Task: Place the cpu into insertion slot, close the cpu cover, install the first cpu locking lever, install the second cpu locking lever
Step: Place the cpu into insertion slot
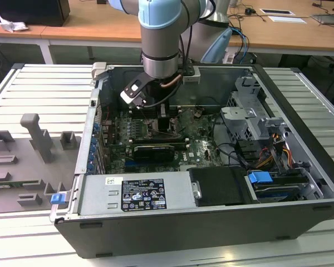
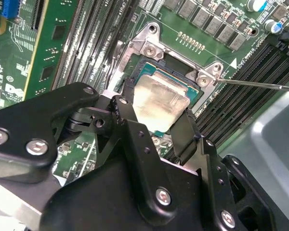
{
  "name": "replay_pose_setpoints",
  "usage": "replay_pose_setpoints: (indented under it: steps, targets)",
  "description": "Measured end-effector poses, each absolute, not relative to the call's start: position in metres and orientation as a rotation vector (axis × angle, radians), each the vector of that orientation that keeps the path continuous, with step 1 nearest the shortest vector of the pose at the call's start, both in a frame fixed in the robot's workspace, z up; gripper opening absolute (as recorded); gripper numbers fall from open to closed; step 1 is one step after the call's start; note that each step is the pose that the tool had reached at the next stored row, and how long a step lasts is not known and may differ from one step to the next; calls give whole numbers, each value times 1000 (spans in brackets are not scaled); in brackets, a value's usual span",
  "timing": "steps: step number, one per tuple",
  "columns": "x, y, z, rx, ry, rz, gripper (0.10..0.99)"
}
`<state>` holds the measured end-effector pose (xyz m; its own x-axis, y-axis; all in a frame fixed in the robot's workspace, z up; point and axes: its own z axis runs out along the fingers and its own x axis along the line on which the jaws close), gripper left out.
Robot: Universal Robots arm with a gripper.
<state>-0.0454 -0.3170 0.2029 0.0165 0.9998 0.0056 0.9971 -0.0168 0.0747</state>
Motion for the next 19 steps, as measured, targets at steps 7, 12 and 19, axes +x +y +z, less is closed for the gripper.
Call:
replay_pose_setpoints:
  steps: [7, 12, 19]
  targets:
    - [-44, -314, 198, 2203, 2167, 85, 541]
    - [-44, -314, 198, 2203, 2167, 86, 541]
    - [-45, -314, 198, 2203, 2167, 86, 541]
